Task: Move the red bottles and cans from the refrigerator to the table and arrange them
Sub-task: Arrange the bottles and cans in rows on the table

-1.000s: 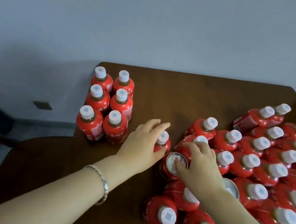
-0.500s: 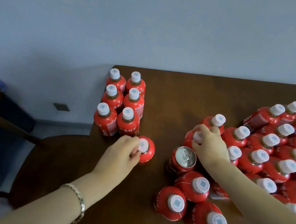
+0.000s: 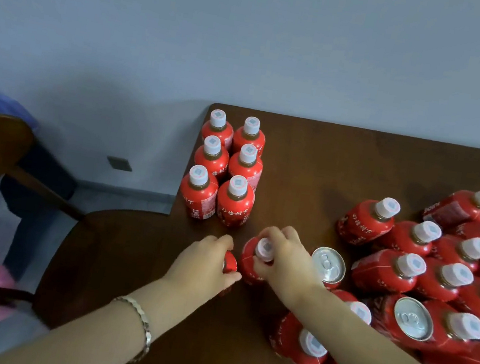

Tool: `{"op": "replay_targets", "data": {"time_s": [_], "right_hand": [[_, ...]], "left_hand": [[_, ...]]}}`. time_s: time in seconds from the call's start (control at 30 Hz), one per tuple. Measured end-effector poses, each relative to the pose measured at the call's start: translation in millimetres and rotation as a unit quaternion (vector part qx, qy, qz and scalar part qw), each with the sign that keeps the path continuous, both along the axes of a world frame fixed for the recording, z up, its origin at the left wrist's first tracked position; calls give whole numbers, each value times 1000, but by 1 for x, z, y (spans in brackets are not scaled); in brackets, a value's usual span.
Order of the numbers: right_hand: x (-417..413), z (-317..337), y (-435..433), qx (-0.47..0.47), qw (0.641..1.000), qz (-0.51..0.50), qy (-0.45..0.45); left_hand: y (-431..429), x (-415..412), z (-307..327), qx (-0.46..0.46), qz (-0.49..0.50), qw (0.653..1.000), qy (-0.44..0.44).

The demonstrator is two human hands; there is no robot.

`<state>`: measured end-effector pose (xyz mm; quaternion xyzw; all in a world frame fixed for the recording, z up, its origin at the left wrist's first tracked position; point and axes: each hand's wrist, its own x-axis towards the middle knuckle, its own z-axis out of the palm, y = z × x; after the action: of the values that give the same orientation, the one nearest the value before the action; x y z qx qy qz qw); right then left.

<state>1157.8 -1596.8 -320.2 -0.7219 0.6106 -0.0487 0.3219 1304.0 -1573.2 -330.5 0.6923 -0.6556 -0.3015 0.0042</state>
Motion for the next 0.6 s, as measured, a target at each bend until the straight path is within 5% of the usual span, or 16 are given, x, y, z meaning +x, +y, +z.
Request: {"op": "replay_targets", "data": {"time_s": [0.2, 0.37, 0.47, 0.57, 0.6], "right_hand": [[22, -11, -1, 7, 998, -18, -64], [43, -22, 4, 26, 961, -183, -208], [45, -31, 5, 154, 927, -259, -221], [52, -42, 3, 227, 903, -265, -249], [55, -44, 2, 226, 903, -266, -251]], "left_hand": [[-13, 25, -2, -34, 29, 999, -18], [-3, 43, -19, -165, 122, 977, 59], [1, 49, -30, -26, 276, 947, 165], [-6, 53, -33, 123, 391, 847, 339], [-8, 54, -34, 124, 390, 839, 359]]}}
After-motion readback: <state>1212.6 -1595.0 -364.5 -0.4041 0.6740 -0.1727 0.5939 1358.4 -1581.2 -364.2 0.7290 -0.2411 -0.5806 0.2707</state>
